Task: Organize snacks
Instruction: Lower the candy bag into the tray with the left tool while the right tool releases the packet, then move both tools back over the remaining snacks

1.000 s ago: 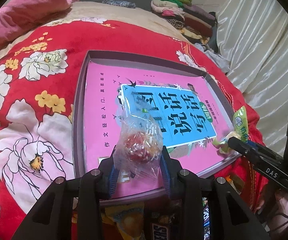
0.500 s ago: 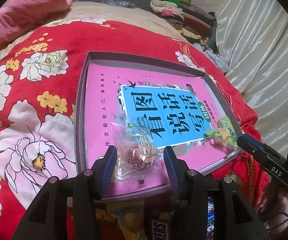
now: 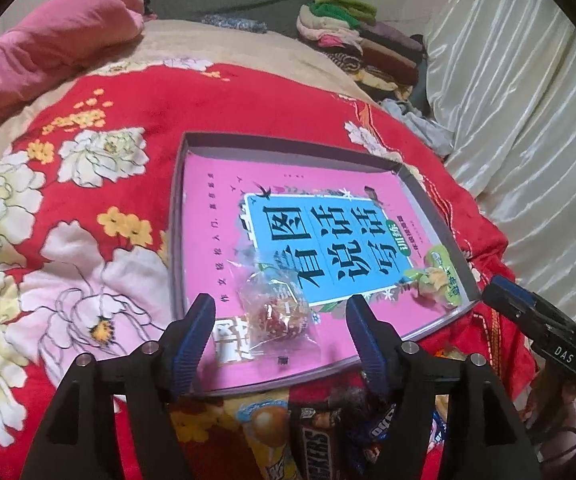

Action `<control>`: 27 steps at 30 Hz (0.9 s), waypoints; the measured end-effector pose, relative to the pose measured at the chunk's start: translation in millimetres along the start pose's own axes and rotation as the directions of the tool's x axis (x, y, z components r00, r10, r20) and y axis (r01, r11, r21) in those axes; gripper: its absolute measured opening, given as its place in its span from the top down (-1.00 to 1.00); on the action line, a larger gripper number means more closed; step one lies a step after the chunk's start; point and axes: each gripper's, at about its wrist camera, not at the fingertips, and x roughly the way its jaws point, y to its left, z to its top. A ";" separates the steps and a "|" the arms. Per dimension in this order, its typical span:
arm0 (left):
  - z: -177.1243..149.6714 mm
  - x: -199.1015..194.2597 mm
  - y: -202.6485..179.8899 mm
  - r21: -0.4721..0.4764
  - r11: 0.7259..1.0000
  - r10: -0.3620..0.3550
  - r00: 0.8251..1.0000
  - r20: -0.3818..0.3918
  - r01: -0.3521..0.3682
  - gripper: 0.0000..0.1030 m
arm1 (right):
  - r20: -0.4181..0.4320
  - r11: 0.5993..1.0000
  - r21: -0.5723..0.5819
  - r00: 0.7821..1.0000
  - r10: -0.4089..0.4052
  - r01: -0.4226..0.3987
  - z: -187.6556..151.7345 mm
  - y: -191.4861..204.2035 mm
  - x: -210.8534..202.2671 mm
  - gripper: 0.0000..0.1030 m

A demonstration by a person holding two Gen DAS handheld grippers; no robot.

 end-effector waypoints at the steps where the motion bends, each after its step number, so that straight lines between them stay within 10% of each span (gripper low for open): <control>1: -0.2 -2.7 0.4 0.001 1.000 0.003 1.000 0.007 -0.003 -0.41 | 0.000 1.000 -0.001 1.000 0.004 -0.004 -0.3 0.8 -1.3 -0.26; 27: -21.9 -51.5 11.5 -0.049 0.998 0.047 0.998 0.051 -0.044 -0.45 | 0.038 0.998 -0.054 0.998 0.044 -0.042 -10.3 20.4 -39.0 -0.38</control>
